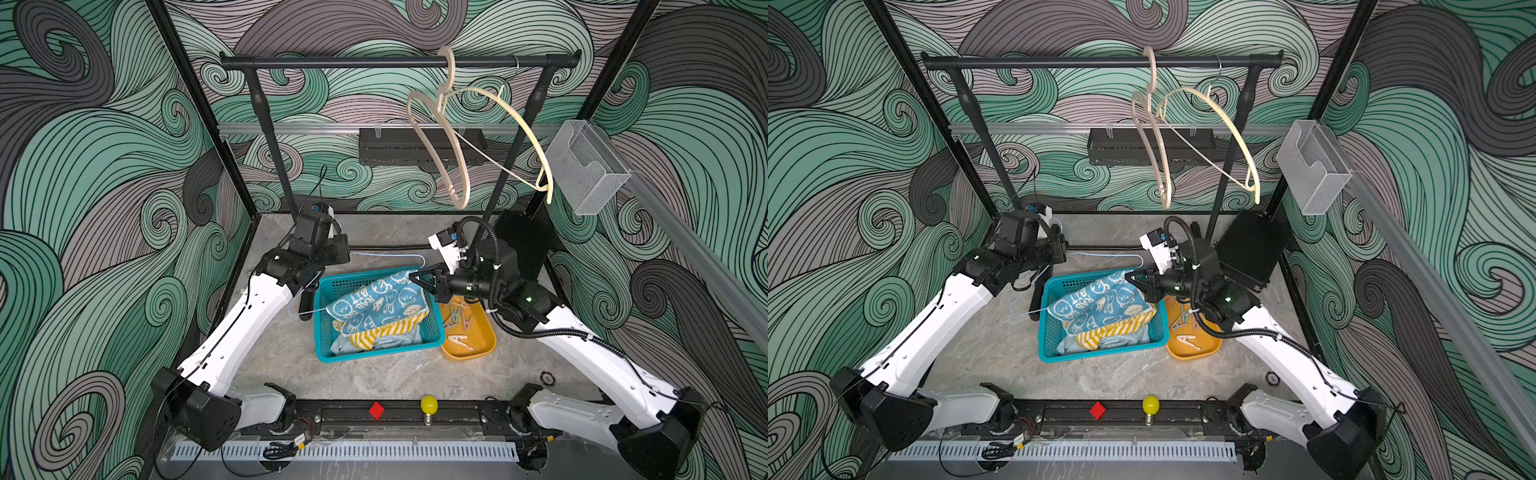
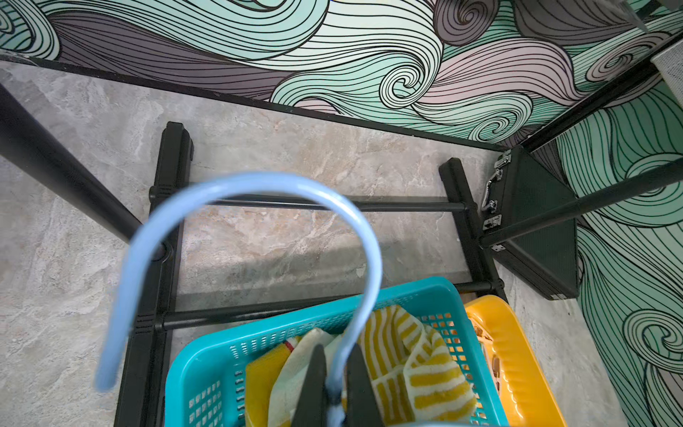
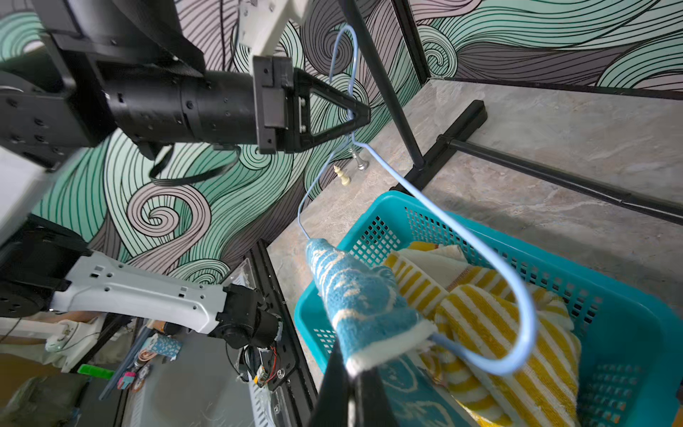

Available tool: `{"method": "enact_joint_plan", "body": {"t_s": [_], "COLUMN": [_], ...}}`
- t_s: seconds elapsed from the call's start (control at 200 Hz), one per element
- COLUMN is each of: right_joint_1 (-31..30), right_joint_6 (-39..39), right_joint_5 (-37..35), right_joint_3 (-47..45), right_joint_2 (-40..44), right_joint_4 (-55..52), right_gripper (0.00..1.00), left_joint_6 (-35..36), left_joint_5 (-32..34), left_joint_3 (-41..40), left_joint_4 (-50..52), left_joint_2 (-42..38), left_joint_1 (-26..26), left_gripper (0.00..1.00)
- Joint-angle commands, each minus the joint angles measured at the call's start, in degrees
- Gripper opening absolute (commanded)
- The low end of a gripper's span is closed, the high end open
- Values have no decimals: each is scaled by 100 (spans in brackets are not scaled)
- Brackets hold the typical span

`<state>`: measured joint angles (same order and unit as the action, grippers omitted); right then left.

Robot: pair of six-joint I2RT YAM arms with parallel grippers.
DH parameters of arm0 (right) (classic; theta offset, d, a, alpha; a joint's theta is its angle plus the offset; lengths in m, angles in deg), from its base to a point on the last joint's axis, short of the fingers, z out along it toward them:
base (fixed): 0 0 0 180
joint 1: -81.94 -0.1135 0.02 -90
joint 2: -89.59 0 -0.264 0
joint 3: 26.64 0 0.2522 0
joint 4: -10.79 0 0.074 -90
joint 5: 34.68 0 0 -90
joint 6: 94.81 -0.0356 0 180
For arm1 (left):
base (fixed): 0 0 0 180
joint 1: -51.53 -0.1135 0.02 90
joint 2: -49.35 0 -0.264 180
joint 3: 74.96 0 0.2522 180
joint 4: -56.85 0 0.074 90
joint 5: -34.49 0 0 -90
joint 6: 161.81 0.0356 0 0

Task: Remove the clothespins securing towels to the hanger
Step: Remove the towel from the hanger.

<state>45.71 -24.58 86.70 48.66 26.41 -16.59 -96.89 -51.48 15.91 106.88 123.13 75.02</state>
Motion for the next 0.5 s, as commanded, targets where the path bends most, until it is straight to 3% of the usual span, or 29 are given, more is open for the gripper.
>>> {"method": "enact_joint_plan", "body": {"t_s": [0.0,0.495], "right_joint_1": [87,741], "right_joint_6": [-208,-416], "right_joint_5": [417,822], "right_joint_3": [418,988], "right_joint_2": [311,897], "right_joint_4": [335,-143], "right_gripper": [0,0], "left_joint_6": [108,9], "left_joint_5": [573,1223], "left_joint_3": [-71,-198], "left_joint_4": [236,310], "left_joint_2": [159,215], "left_joint_1": [-32,-32], "left_gripper": [0,0]}}
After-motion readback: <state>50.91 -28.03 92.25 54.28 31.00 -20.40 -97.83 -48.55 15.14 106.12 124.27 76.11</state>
